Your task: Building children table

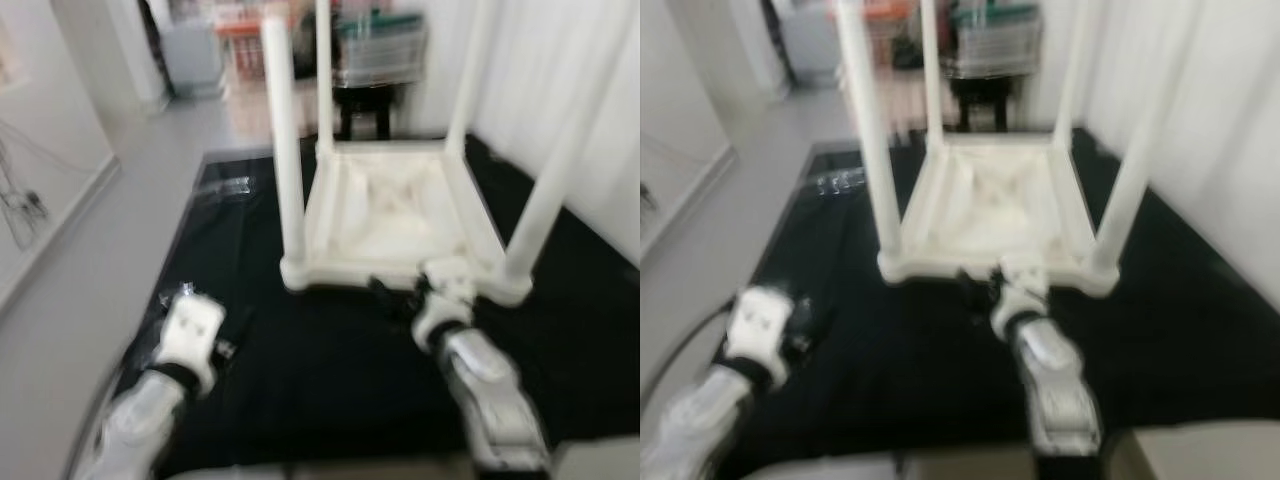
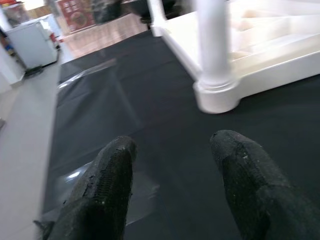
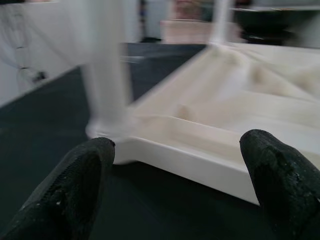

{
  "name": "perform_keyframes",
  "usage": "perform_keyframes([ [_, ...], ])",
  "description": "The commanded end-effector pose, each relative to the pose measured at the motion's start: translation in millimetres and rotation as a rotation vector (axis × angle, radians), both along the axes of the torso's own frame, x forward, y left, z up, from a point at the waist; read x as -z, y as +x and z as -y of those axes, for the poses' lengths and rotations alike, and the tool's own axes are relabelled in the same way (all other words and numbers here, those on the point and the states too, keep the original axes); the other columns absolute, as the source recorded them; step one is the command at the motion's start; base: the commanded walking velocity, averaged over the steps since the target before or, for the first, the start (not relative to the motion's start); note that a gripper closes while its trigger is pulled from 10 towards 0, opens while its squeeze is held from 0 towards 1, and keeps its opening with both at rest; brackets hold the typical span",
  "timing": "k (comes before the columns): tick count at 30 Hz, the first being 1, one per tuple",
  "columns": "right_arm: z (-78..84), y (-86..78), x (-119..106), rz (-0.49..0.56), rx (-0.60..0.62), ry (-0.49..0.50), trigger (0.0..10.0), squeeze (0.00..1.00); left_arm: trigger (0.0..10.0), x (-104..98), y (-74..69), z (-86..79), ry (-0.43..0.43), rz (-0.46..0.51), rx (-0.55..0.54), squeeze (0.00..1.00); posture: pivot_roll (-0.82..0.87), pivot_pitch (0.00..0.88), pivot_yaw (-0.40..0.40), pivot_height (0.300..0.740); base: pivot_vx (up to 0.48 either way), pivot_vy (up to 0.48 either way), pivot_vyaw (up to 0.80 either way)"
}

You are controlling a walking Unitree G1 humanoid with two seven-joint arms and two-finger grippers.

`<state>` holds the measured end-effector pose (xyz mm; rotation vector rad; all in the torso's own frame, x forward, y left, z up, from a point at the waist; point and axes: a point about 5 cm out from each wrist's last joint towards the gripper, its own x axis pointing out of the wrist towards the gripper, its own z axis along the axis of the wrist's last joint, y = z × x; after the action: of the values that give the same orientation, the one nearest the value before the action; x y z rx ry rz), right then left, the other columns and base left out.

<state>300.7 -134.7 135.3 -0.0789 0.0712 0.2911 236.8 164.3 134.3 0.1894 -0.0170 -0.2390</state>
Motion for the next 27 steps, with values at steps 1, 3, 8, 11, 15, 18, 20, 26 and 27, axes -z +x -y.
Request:
perform_keyframes([
  [1,-9.9,11.7,1.3,0.001,-0.016,-0.062,10.0,0.00,10.0,4.4,0.7,3.5,-0.022,-0.035,0.032,0.00,-0.03,0.000,0.039,0.740,0.000,0.000,0.00],
  [3,-18.6,19.3,0.8,-0.002,-0.051,-0.093,10.0,0.00,10.0,7.6,0.1,5.6,-0.035,-0.056,0.042,0.00,-0.02,0.000,0.038,0.740,0.000,0.000,0.00],
  [8,-41.3,44.0,0.6,-0.053,-0.288,-0.270,10.0,0.00,10.0,19.9,-11.0,18.7,-0.029,-0.114,0.106,0.00,0.01,0.000,0.025,0.740,0.000,0.000,0.00],
  [11,-41.3,58.9,-2.8,-0.084,-0.378,-0.404,10.0,0.00,10.0,23.1,-16.8,24.7,-0.006,-0.125,0.132,0.00,0.02,0.000,0.013,0.740,0.000,0.000,0.00],
  [15,-40.7,66.6,-5.8,-0.121,-0.435,-0.442,10.0,0.00,10.0,22.9,-20.2,27.9,-0.004,-0.126,0.146,0.00,0.03,0.000,0.009,0.740,0.000,0.000,0.00],
  [18,-37.3,76.3,-10.0,-0.173,-0.471,-0.530,10.0,0.00,10.0,23.4,-25.5,30.4,-0.009,-0.135,0.154,0.00,0.05,0.000,-0.009,0.740,0.000,0.000,0.00],
  [20,-33.8,81.7,-15.4,-0.208,-0.474,-0.548,10.0,0.00,10.0,23.9,-30.8,32.4,-0.016,-0.144,0.158,0.00,0.06,0.000,-0.019,0.740,0.000,0.000,0.00],
  [26,-14.0,94.1,-32.7,-0.313,-0.506,-0.661,10.0,0.00,10.0,25.4,-49.2,37.8,-0.044,-0.175,0.152,0.00,0.08,0.028,-0.047,0.740,0.000,0.000,0.00],
  [27,-14.0,94.1,-32.7,-0.313,-0.506,-0.661,10.0,0.00,10.0,25.4,-49.2,37.8,-0.044,-0.175,0.152,0.00,0.08,0.028,-0.047,0.740,0.000,0.000,0.00],
])
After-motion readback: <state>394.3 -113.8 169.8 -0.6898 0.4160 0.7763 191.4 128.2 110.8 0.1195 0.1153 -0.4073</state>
